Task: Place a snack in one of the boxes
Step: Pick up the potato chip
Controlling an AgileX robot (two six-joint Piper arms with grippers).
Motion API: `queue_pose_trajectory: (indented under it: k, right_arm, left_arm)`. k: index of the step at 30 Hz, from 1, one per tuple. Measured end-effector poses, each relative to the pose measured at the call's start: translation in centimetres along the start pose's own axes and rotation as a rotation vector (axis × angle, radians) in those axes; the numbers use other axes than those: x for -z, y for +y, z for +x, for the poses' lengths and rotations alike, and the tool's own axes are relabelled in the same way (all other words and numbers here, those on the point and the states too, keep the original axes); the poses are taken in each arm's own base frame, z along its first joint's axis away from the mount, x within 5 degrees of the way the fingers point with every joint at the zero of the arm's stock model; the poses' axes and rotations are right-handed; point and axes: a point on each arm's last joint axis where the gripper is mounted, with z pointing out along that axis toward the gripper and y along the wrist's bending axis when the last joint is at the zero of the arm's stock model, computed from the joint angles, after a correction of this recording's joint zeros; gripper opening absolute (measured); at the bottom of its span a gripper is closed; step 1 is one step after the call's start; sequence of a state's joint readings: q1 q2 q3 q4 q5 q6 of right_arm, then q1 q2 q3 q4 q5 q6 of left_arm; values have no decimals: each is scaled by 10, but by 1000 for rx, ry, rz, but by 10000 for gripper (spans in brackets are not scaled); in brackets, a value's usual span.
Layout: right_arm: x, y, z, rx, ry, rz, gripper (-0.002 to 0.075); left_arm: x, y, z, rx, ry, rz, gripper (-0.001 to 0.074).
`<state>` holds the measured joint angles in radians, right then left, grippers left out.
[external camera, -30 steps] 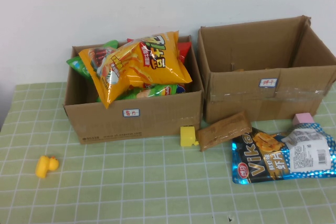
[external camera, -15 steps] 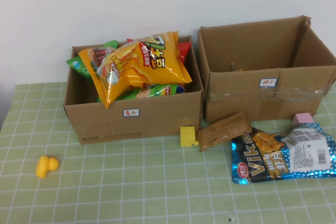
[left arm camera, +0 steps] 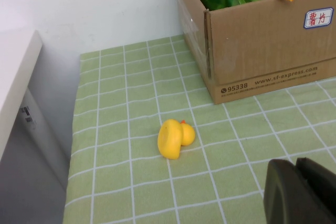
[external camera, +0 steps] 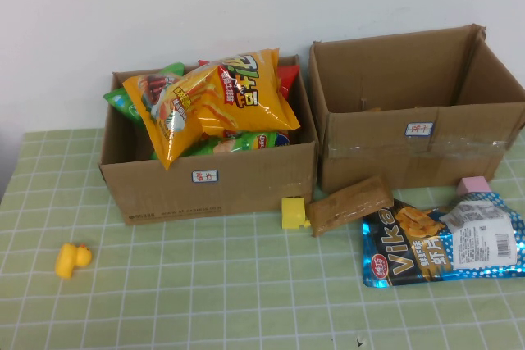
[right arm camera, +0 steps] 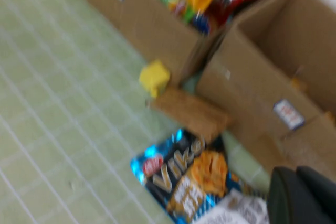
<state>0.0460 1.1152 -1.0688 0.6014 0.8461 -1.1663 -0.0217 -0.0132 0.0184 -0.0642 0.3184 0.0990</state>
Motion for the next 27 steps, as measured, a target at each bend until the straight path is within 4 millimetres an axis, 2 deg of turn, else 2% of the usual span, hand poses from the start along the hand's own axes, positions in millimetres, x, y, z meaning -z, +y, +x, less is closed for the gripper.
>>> queue_pose_trajectory:
  k: [3, 9, 16, 21, 27]
  right_arm:
    - [-27, -15, 3, 31, 93, -50, -2]
    - [-73, -27, 5, 147, 233, -129, -2]
    - [-122, -24, 7, 20, 213, -286, -2]
    - [-135, -19, 17, -130, 287, -368, -2]
    - [-136, -23, 36, -360, 515, -277, -2]
  left_arm:
    - [0, 0, 0, 0, 0, 0, -1]
    - [0, 0, 0, 0, 0, 0, -1]
    - [0, 0, 0, -2, 0, 0, -1]
    - [0, 0, 0, -2, 2, 0, -1]
    - [0, 0, 0, -2, 2, 0, -1]
